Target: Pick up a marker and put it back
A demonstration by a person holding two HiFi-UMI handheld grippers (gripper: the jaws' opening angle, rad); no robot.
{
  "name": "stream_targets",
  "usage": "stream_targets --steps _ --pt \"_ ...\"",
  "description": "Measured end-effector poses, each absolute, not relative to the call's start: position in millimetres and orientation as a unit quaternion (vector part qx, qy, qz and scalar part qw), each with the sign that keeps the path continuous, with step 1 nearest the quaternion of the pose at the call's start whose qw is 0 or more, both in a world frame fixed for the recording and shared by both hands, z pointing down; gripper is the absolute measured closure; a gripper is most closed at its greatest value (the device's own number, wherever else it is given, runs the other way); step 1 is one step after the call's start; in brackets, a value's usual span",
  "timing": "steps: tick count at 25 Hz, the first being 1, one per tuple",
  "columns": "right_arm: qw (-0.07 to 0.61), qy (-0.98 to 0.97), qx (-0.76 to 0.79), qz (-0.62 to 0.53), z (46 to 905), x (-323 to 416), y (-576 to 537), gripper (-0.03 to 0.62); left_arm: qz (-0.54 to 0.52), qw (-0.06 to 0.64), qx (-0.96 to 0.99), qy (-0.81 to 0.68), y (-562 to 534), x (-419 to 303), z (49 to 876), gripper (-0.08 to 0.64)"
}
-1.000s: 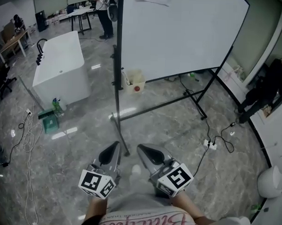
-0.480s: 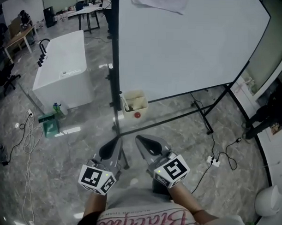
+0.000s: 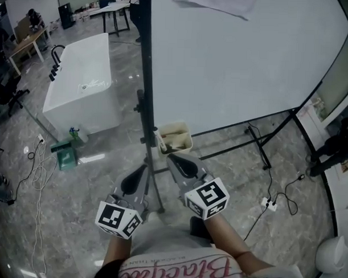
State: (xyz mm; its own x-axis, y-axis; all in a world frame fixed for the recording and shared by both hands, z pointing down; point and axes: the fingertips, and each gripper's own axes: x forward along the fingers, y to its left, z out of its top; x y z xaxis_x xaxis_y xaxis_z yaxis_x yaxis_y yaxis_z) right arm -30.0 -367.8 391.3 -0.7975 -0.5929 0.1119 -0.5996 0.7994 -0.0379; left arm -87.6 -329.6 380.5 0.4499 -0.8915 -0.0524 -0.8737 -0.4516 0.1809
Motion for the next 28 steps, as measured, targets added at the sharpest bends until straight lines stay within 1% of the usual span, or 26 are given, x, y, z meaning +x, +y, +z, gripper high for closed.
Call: stream_targets --steps 5,8,11,14,16,18,21,23,28 --pt "0.072 -0.943 0.324 0.034 398 -43 -399 0.538 -0.069 0.063 0.858 -0.505 -357 -94 379 0.56" --pt "0.1 -0.939 0.329 0.033 407 -53 -415 0.518 -0.069 0.063 0.863 -0.496 -370 -97 378 0.56" --pt "0.137 -0.932 0.335 0.023 415 -65 -428 0.482 -0.068 0.066 0.868 -0.488 -381 -103 380 0.56" --pt "0.171 -0.923 0.346 0.013 424 -72 -438 0.486 -0.063 0.067 0.872 -0.48 -389 -108 381 0.56" --pt "0.178 -0.922 0.343 0.005 424 -76 -440 0.514 -0.062 0.065 0.874 -0.477 -393 -109 381 0.56" --pt "0.177 -0.924 0.338 0.002 422 -76 -438 0.517 -0.063 0.063 0.872 -0.481 -398 -111 381 0.56" --pt "0.15 -0.93 0.335 0.006 407 -67 -434 0.518 -0.068 0.061 0.867 -0.49 -405 -110 378 0.56" --pt "0.107 -0.935 0.337 0.015 388 -57 -432 0.518 -0.073 0.057 0.866 -0.491 -408 -110 373 0.56" --pt "-0.076 -0.937 0.333 0.068 321 -14 -429 0.52 -0.086 0.043 0.872 -0.481 -413 -101 355 0.56"
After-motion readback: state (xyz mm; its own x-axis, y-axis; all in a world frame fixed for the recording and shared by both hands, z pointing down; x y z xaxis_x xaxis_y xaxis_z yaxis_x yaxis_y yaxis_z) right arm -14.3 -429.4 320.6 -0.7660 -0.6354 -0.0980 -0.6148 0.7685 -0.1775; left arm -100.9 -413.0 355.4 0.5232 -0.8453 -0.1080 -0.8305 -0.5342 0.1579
